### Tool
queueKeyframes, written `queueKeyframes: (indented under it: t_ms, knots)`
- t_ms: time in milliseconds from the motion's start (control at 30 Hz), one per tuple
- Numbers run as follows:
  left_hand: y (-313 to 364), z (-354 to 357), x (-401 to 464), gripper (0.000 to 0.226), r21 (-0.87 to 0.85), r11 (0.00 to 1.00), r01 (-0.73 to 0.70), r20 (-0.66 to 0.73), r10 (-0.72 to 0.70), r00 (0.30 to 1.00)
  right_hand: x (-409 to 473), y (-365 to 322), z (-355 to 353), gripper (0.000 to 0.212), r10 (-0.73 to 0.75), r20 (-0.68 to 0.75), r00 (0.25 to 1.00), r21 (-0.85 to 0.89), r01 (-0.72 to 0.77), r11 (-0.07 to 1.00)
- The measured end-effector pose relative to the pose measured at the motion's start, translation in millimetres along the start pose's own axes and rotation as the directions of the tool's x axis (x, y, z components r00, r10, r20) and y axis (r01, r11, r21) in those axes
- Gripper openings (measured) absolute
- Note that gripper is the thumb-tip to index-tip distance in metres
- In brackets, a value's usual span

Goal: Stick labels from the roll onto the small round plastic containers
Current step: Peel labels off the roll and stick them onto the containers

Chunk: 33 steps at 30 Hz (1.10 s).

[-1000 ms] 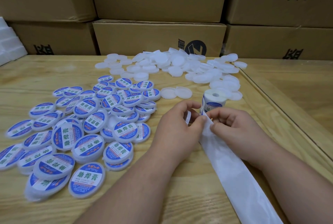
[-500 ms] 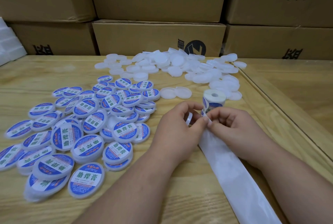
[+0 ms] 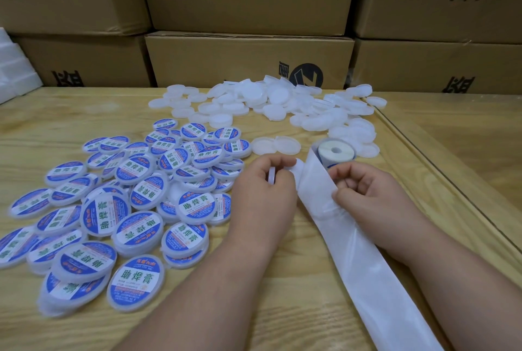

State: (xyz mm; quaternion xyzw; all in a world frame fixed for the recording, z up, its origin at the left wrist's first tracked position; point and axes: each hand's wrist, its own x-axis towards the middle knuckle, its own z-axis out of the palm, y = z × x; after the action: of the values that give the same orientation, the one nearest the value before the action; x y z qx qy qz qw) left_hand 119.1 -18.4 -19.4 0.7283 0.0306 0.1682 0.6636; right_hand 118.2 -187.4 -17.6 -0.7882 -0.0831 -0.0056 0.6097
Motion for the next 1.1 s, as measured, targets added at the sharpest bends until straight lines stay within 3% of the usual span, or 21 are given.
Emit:
queueKeyframes:
  t_ms: [200, 333, 400, 467, 567, 667, 967, 1100]
  knots:
    - [5.2, 0.1, -2.6, 0.022, -0.084, 0.996, -0.001, -0.031, -0.002, 1.0, 1.0, 0.9, 4.3, 0.025, -0.089, -0.146, 0.985, 0.002, 0.09, 0.996]
    - [5.5, -1.2, -2.7, 0.023, -0.11, 0.994, -0.019, -0.066, 0.012, 0.998, -0.8, -1.2, 7.2, 0.023, -0.112, -0.15, 0.982, -0.005, 0.112, 0.994]
    - [5.5, -0.7, -3.0, 0.023, -0.11, 0.994, -0.023, -0.059, 0.017, 0.998, -2.3, -4.7, 7.5, 0.008, -0.115, -0.135, 0.984, 0.1, 0.129, 0.987]
    - [5.8, 0.8, -3.8, 0.023, -0.089, 0.995, -0.039, -0.032, 0.036, 0.999, -3.2, -6.3, 7.0, 0.013, -0.121, -0.111, 0.986, 0.15, 0.137, 0.979]
    - [4.7, 1.8, -4.3, 0.023, -0.054, 0.997, -0.057, -0.013, 0.056, 0.998, -3.6, -6.9, 8.4, 0.007, -0.119, -0.095, 0.988, 0.091, 0.128, 0.988]
    - [3.2, 0.4, -3.2, 0.023, -0.073, 0.997, -0.027, -0.031, 0.025, 0.999, -2.5, -4.4, 8.7, 0.023, -0.091, -0.077, 0.993, 0.022, 0.093, 0.995]
    - [4.0, -2.3, -1.7, 0.024, -0.145, 0.988, -0.05, -0.134, 0.03, 0.991, -1.6, -3.5, 7.0, 0.03, -0.074, -0.004, 0.997, -0.056, 0.074, 0.996]
    - [5.6, -1.4, -2.6, 0.025, -0.148, 0.988, -0.045, -0.096, 0.031, 0.995, -2.7, -5.0, 7.6, 0.031, -0.152, -0.059, 0.987, -0.039, 0.15, 0.988]
